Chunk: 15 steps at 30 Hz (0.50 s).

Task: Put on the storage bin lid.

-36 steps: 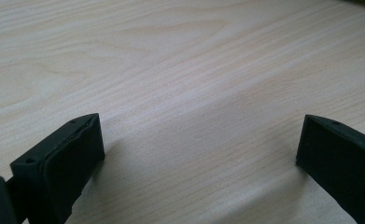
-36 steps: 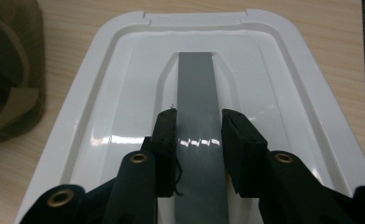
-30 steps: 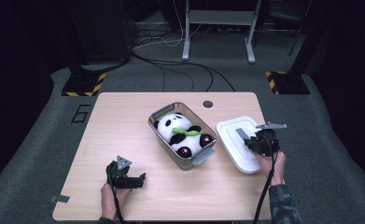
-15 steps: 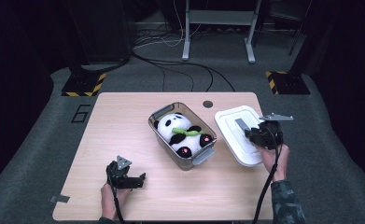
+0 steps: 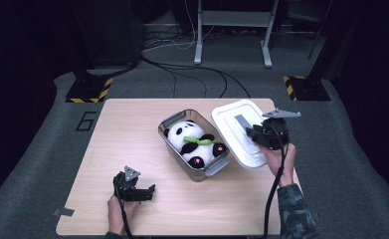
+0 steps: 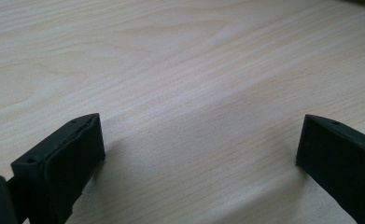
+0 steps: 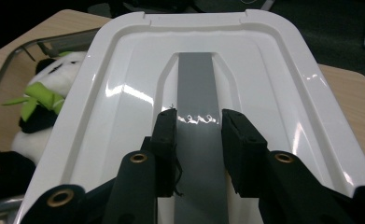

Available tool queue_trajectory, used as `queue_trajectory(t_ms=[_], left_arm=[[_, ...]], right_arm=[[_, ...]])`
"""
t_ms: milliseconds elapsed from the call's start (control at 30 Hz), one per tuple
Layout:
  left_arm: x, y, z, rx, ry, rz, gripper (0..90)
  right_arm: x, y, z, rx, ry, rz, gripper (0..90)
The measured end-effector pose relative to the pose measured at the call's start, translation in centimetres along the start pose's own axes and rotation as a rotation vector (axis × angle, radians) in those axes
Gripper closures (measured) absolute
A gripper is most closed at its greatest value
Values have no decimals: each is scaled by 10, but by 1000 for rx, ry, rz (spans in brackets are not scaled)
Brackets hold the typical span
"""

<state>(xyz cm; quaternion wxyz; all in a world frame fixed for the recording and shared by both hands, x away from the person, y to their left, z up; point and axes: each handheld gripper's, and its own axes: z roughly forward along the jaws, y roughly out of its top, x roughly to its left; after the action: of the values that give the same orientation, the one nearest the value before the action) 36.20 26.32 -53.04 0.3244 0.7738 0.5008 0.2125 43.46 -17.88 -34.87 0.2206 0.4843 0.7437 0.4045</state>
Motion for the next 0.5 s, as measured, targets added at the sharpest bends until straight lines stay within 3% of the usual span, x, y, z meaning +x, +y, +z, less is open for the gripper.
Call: queue_trajectory(t_ms=[500], left_arm=[[0, 0, 0, 6, -4, -1, 7]], right_arm=[[54, 23, 28, 2, 87, -65, 667]])
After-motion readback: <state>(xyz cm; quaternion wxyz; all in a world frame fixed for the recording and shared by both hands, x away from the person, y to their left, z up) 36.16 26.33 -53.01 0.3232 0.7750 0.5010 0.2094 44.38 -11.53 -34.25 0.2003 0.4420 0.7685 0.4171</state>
